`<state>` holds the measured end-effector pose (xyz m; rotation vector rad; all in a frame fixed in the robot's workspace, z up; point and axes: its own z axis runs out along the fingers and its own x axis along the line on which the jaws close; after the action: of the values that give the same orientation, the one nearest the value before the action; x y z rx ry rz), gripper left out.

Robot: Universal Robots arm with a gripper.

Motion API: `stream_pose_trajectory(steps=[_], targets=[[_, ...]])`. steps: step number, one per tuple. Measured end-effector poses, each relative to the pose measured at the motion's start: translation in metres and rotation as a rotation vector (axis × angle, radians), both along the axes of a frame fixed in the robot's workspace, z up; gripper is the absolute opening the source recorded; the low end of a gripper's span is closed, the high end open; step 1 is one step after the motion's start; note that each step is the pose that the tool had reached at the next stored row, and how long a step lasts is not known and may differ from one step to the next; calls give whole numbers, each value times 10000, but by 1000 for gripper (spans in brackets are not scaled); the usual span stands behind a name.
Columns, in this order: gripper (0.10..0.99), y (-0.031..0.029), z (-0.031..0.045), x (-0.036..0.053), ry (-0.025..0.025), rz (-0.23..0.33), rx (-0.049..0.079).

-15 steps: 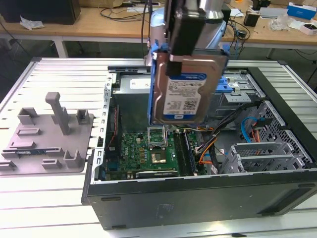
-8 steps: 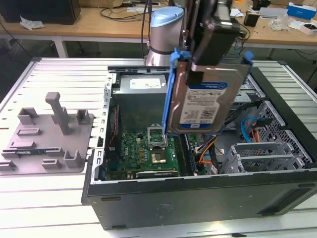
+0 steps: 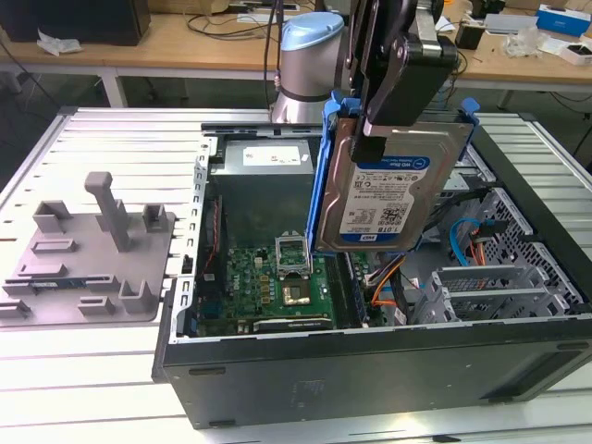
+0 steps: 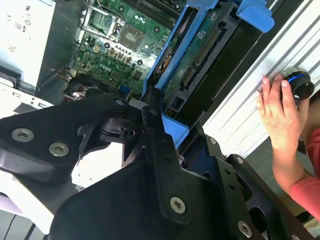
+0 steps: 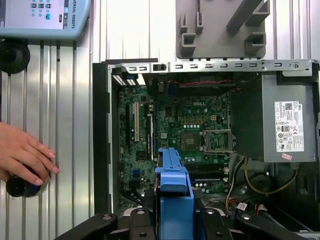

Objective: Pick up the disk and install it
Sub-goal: 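Pick up the disk, then insert the disk into the insertion slot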

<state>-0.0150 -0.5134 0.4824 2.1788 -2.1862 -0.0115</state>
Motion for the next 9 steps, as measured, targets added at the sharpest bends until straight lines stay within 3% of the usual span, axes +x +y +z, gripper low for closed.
stream_pose_trajectory(steps=[9], targets=[[365,-15,-1,0,0,0,-1]])
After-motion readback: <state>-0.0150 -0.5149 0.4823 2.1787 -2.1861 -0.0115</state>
